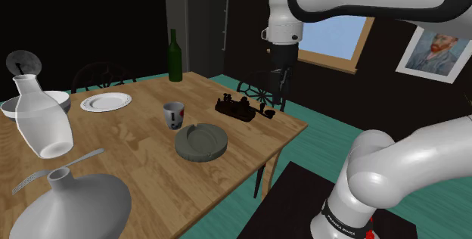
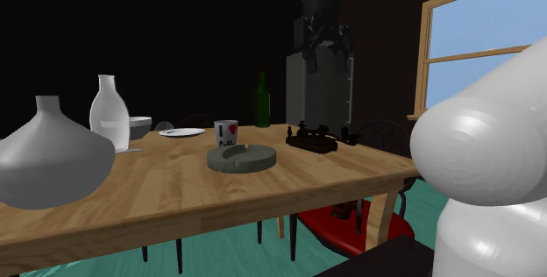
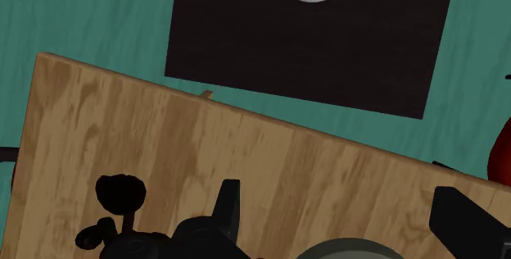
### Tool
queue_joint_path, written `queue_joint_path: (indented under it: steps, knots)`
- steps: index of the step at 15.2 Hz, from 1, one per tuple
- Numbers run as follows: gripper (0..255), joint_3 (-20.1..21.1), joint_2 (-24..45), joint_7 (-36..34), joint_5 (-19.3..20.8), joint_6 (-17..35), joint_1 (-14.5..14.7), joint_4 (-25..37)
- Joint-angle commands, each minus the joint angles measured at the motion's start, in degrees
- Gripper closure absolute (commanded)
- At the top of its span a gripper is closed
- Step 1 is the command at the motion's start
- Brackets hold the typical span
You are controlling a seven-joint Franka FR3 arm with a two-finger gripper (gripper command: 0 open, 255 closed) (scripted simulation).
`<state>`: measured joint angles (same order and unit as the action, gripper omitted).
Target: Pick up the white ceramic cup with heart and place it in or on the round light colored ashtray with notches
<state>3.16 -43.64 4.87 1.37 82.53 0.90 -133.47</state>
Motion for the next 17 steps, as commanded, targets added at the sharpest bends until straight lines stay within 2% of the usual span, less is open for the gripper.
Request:
queue_joint_path:
  steps: [1, 9, 17]
  knots:
    - [0, 0.0, 0.0, 0.0, 0.0, 0.0, 0.0, 0.0]
    - [0, 3.2, 14.6, -3.1, -0.8, 12.2, 0.6, 4.5]
    - [0, 6.0, 30.6, -6.5, 0.6, 20.7, 0.9, 13.8]
